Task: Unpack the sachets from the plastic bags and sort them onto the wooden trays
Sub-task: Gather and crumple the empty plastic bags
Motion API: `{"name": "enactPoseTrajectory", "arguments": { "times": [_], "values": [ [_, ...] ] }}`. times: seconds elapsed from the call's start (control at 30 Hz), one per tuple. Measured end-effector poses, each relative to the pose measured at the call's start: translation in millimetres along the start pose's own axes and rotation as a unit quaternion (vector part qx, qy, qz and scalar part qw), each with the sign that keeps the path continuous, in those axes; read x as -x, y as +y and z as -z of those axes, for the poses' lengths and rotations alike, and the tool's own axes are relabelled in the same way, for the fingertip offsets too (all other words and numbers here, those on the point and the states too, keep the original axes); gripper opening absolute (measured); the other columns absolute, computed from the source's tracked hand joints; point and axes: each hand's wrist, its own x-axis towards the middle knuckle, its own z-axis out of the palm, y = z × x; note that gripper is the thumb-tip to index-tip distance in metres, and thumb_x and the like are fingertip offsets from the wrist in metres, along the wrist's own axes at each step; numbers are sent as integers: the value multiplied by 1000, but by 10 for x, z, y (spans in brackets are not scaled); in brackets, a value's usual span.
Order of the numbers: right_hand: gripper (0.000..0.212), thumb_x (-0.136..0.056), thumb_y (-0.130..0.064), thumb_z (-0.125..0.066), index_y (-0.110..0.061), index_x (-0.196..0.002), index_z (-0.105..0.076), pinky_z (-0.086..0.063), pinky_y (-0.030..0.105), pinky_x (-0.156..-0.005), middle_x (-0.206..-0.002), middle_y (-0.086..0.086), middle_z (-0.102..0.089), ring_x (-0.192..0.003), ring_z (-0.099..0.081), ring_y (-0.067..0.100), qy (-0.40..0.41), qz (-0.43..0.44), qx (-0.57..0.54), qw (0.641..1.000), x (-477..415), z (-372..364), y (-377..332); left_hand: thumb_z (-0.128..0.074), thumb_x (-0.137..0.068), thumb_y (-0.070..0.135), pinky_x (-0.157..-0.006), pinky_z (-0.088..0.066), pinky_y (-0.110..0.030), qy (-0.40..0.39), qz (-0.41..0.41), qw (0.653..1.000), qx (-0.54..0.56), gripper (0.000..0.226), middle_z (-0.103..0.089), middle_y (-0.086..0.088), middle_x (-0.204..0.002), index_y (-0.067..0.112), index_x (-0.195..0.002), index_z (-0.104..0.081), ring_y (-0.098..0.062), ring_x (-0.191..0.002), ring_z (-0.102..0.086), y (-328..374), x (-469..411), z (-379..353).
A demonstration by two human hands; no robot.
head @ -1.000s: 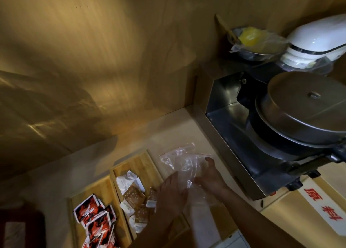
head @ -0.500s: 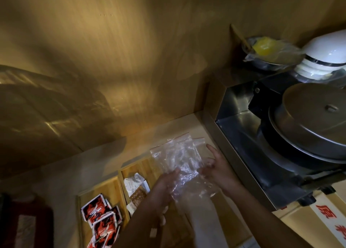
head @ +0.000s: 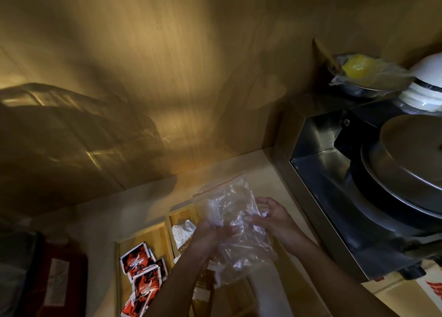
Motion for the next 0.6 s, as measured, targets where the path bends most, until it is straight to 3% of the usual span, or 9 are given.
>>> {"name": "enactPoseTrajectory", "arguments": {
  "times": [0.07,0.13,0.23,0.3,0.33,0.4,0.43,0.5,0.6],
  "values": [
    [68,-67,-10,-78,-18,-126,-46,-56,37,-76,-115,14,-63,-99,-65,31,-2,2,-6,1000,-5,-16,14,-78,-69,14,-82,-51,-55,-32,-13,999,14,25,-73,-19,-99,10,-93,-71,-35,-89,-70,21,36,32],
    [67,-69,-1,-75,-16,-127,-46,-58,31,-70,-115,15,-63,-94,-66,27,-13,7,-8,1000,9,-17,0,-74,-69,16,-79,-55,-45,-33,-37,997,60,21,-72,-15,-97,15,-90,-72,-26,-88,-70,47,47,90],
    [59,-71,13,-66,-10,-123,-49,-57,22,-60,-110,19,-65,-81,-69,16,-69,6,-21,997,43,-6,-17,-71,-68,19,-70,-56,-37,-11,-70,990,119,30,-73,-12,-95,12,-97,-68,-27,-86,-70,125,55,178],
    [62,-70,8,-70,-12,-123,-48,-58,26,-66,-110,22,-65,-84,-70,19,-89,2,-39,995,56,1,0,-71,-68,12,-61,-56,-31,-2,-86,989,120,12,-71,-12,-80,9,-80,-71,-25,-69,-67,159,45,233],
    [66,-67,1,-75,-16,-125,-47,-58,29,-71,-112,22,-64,-89,-70,24,-87,-1,-45,995,57,-7,6,-72,-68,9,-62,-56,-31,0,-84,990,116,13,-70,-15,-81,4,-80,-71,-25,-67,-65,184,53,237],
    [71,-60,-13,-82,-18,-123,-49,-56,33,-74,-112,18,-65,-94,-68,29,-79,-4,-71,994,66,-33,-7,-74,-67,6,-63,-57,-32,2,-77,991,111,39,-66,-24,-93,-10,-101,-63,-27,-70,-66,185,58,251],
    [67,-58,-17,-81,-14,-119,-53,-55,32,-72,-109,16,-67,-92,-69,28,-82,-3,-92,992,62,-43,-17,-73,-67,4,-61,-58,-31,-2,-70,991,110,48,-67,-25,-95,-14,-108,-57,-26,-71,-67,188,75,244],
    [38,-63,-12,-77,-9,-99,-63,-55,27,-63,-93,11,-72,-78,-70,22,-91,12,-132,987,76,-67,-55,-70,-67,2,-61,-58,-30,-18,-63,991,115,52,-69,-23,-97,-17,-112,-51,-26,-74,-70,176,108,227],
    [9,-72,0,-69,-5,-80,-68,-53,25,-56,-71,8,-72,-62,-66,19,-92,47,-174,979,115,-105,-97,-64,-78,8,-65,-59,-32,-29,-70,991,105,30,-72,-16,-98,-2,-106,-63,-22,-79,-72,161,162,195]
  ]
}}
